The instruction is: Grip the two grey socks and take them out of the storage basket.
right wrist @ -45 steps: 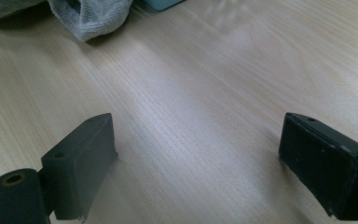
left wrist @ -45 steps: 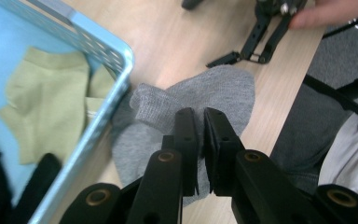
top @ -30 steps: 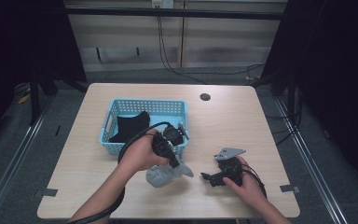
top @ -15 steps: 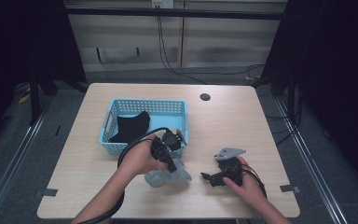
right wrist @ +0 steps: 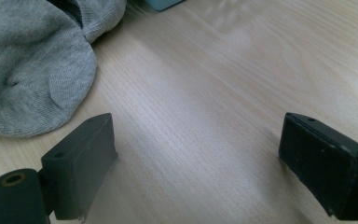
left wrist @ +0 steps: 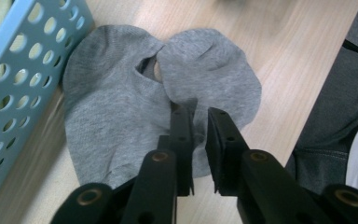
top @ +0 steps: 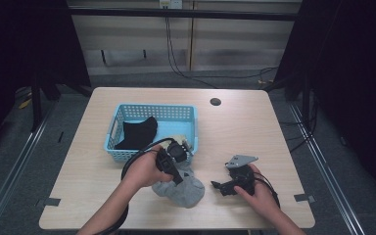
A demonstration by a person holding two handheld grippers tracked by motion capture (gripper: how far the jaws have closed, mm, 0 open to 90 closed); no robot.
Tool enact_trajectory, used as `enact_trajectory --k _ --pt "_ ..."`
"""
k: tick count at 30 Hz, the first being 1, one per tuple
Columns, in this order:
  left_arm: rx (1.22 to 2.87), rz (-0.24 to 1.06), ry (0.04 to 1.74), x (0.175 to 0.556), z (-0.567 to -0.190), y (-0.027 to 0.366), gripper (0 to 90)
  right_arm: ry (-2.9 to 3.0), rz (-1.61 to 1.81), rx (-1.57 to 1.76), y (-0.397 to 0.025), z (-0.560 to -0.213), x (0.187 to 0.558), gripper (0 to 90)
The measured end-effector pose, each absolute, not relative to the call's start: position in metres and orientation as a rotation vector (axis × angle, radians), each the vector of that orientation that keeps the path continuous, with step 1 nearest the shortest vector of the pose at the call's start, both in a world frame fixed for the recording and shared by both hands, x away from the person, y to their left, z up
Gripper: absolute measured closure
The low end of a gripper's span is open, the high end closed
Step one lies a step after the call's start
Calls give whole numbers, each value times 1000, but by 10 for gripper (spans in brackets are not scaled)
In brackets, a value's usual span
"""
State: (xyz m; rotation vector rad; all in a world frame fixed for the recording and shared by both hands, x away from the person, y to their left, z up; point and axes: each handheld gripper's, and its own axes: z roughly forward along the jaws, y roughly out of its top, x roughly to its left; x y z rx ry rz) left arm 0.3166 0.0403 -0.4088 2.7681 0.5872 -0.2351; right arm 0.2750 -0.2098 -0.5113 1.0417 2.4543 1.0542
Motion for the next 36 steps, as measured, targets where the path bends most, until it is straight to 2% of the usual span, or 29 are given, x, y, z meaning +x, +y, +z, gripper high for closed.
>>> enact_trajectory --k 2,3,4,5,6,11,21,36 --pt "2758 -224 593 317 -409 41 688 2454 1054 1041 -210 -511 275 104" --pt "2743 -211 608 317 -410 42 688 2454 1054 1041 -210 -511 275 104" --pt "2729 -196 621 318 -410 43 638 2454 1054 1042 -210 -511 275 104" --pt "2718 -193 643 319 -410 44 579 2454 1054 1042 -210 -511 275 104" --pt "2700 -184 660 320 -411 46 470 2455 1054 1042 -210 -511 275 104" --pt "2682 -173 680 320 -413 49 357 2455 1054 1042 -210 -511 275 104" --pt "2643 -135 690 315 -414 57 299 2455 1054 1042 -210 -511 275 104" --pt "2599 -101 784 315 -417 88 285 2455 1054 1042 -210 -511 275 104"
